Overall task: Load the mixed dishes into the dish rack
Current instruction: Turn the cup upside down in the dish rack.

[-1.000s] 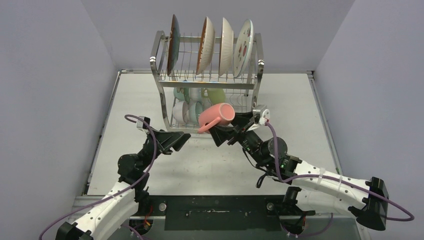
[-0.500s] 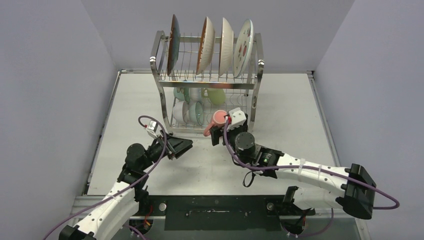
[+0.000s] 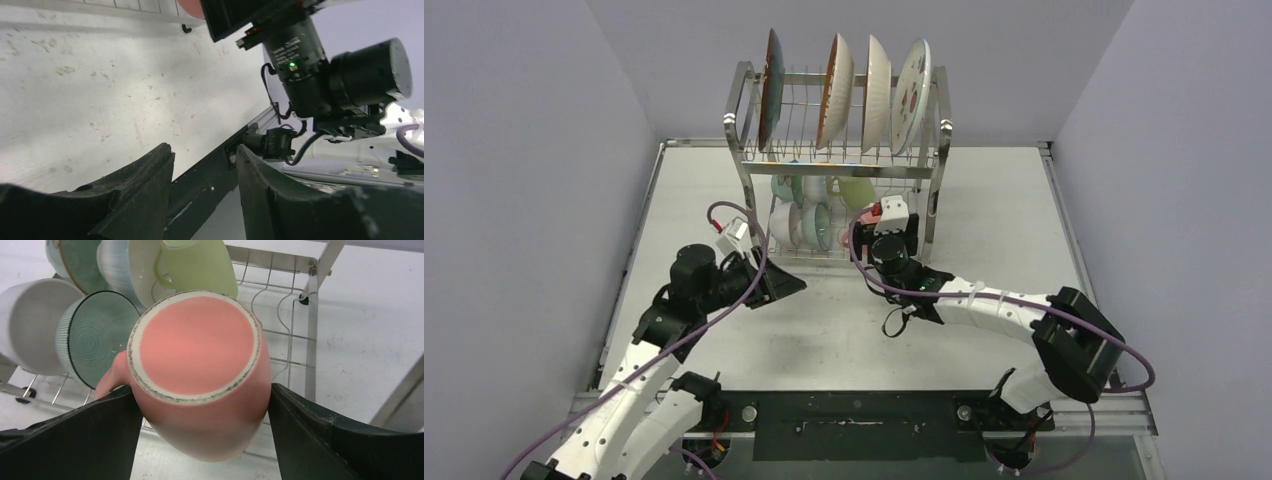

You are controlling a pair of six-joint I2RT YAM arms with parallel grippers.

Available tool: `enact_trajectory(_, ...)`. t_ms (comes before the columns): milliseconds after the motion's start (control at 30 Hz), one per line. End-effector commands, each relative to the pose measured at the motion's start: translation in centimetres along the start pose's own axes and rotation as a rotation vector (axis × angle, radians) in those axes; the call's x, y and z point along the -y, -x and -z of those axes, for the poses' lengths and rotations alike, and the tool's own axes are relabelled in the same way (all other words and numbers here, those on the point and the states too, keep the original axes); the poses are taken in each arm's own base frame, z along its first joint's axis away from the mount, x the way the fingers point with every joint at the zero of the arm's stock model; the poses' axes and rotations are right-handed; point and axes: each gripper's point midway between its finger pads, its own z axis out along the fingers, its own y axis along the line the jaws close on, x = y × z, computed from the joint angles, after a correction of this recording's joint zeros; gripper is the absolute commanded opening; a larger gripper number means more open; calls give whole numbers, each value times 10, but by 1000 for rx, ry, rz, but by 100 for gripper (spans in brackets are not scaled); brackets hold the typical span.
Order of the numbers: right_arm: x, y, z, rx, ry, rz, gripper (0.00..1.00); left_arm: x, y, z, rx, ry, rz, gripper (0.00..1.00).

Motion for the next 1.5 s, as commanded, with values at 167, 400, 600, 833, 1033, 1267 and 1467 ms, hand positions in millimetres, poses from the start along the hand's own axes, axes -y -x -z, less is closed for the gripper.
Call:
enact_trajectory(167, -18, 42, -43, 146, -5, -208, 22, 13, 38, 60, 71, 256, -385, 47)
enact_trajectory(400, -18, 31, -66, 144, -16, -250, 23, -5, 58, 94, 221, 408, -512, 47)
enact_trajectory(600, -23, 27, -81, 139, -9, -253, 30, -12, 57, 93, 258, 402, -531, 47)
enact_trajectory(833, -21, 16, -92, 128, -32, -252, 38, -29, 60, 90, 277, 443, -563, 47)
enact_trajectory(1033, -18, 7, -98, 118, -51, -254, 53, -28, 59, 89, 275, 435, -565, 47)
enact_trajectory(1267, -15, 3, -97, 105, -70, -236, 76, -28, 58, 88, 274, 429, -567, 47)
enact_trajectory(1467, -10, 3, -95, 90, -86, -213, 91, -28, 57, 87, 269, 425, -567, 47)
